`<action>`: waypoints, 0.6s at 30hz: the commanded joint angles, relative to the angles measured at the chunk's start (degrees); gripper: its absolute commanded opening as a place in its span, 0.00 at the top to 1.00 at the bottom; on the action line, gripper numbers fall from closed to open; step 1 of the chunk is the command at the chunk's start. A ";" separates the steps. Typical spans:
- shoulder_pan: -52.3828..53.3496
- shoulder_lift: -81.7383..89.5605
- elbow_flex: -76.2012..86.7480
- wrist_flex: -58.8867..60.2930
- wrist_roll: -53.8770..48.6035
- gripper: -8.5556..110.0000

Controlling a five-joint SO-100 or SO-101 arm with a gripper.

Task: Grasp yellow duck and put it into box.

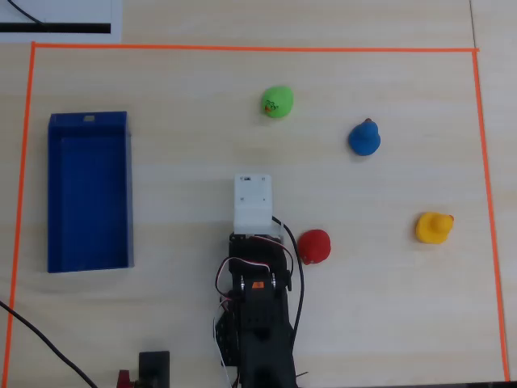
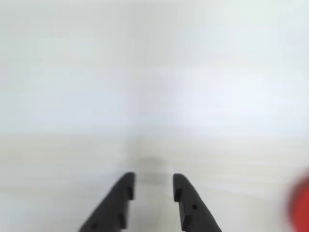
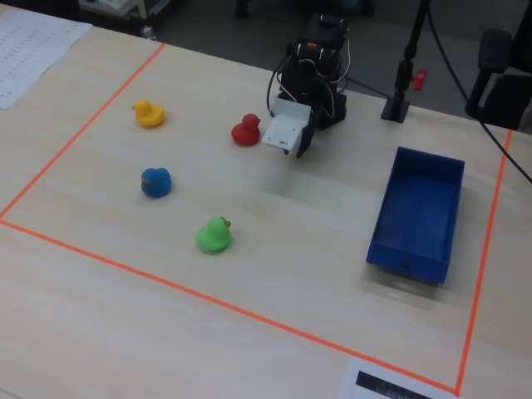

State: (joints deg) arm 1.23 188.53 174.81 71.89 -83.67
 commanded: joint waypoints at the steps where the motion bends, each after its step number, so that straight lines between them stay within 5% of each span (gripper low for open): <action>1: 0.97 -5.54 -11.78 -5.01 0.18 0.81; 18: 12.57 -61.61 -76.99 -4.13 2.46 0.82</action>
State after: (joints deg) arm 9.67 135.97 113.55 68.03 -81.12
